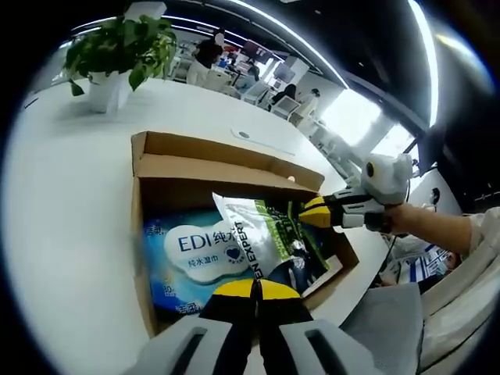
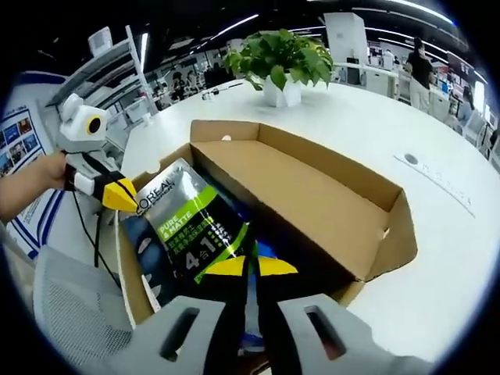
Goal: Operate the shoe box by opening the lid, removing the specified soft item, and placing it in the target area until the item is outside and the box remains undamaged.
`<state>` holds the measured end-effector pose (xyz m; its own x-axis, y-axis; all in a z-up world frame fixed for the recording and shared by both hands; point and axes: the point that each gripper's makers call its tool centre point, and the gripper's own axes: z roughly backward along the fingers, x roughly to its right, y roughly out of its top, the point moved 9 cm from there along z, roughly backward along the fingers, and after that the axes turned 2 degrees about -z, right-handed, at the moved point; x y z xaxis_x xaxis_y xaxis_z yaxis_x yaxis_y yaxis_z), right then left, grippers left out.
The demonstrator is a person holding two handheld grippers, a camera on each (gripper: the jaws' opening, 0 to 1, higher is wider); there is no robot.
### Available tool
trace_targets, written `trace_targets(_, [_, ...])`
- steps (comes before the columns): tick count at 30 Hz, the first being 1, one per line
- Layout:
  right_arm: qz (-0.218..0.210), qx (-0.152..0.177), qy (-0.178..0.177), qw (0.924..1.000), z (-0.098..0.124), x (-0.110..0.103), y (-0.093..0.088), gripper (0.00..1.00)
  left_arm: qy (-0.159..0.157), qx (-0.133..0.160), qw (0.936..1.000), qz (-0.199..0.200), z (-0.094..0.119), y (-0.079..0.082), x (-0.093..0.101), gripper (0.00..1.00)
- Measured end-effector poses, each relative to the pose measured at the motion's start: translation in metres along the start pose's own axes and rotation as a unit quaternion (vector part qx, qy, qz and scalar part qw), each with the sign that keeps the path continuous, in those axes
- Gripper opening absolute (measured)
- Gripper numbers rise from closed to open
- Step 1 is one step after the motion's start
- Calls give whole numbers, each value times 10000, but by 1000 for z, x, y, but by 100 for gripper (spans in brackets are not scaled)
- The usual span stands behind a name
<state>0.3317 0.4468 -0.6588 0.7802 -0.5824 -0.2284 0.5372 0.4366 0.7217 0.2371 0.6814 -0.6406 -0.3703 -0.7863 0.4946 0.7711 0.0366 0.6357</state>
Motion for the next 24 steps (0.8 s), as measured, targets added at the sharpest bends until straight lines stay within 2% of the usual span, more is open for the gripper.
trace_targets(8, [129, 156, -35, 9998, 13, -7, 4, 0, 35, 41, 10000, 4, 3, 5, 5, 0])
trace_targets(15, [22, 490, -39, 9988, 29, -10, 12, 0, 29, 86, 9999, -54, 6, 11, 12, 0])
trace_targets(24, [47, 704, -92, 9975, 52, -8, 16, 0, -26, 103, 9997, -219, 5, 23, 27, 0])
